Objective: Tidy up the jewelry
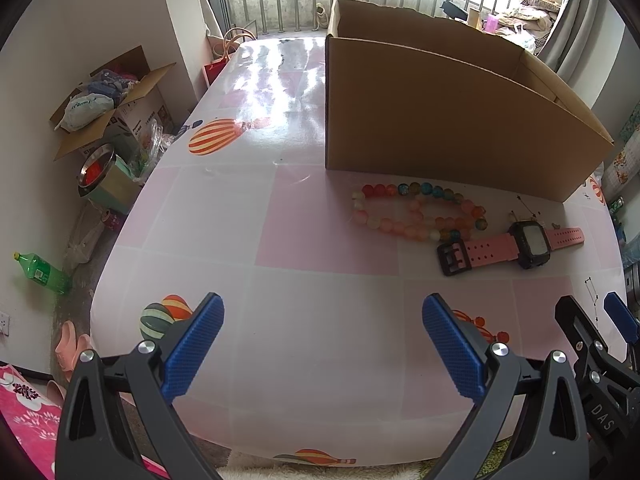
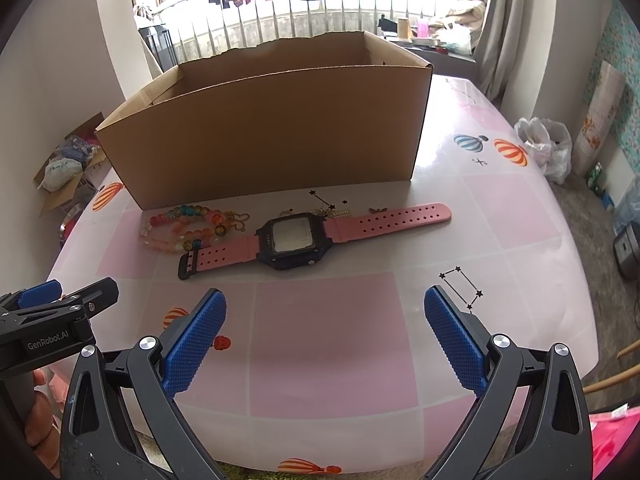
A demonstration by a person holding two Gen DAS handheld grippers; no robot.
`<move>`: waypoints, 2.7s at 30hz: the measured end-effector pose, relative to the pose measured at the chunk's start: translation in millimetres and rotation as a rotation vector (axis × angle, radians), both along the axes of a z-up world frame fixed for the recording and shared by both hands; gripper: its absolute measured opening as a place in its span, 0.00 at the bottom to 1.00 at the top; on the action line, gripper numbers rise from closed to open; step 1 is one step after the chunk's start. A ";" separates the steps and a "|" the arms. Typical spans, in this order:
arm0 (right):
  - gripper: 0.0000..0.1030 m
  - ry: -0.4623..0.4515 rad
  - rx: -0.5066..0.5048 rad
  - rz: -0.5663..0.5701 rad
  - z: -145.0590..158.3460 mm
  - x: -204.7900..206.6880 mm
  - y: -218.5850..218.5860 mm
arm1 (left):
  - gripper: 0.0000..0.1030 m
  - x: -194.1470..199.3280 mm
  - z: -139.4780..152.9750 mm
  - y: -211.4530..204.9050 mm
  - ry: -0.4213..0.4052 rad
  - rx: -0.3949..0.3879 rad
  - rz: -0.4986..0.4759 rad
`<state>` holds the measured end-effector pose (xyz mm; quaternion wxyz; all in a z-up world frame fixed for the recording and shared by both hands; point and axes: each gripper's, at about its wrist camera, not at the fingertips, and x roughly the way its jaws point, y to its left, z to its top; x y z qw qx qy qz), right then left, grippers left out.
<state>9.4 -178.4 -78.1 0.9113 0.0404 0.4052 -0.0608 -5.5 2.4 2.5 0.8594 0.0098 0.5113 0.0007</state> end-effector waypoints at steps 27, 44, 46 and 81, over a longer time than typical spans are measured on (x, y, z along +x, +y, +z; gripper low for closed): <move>0.92 -0.003 0.001 0.001 -0.6 1.5 -0.2 | 0.95 -0.2 1.6 1.9 -0.008 0.006 0.007; 0.92 -0.002 -0.006 -0.005 -1.3 4.6 -2.3 | 0.95 1.1 -1.4 -4.5 0.001 0.025 0.006; 0.92 -0.002 -0.013 -0.010 -1.8 4.9 -2.9 | 0.95 2.1 -3.7 -4.3 0.006 0.031 0.006; 0.68 -0.040 0.313 0.275 19.8 65.4 2.0 | 0.95 19.6 -34.9 7.5 -0.065 -0.009 -0.239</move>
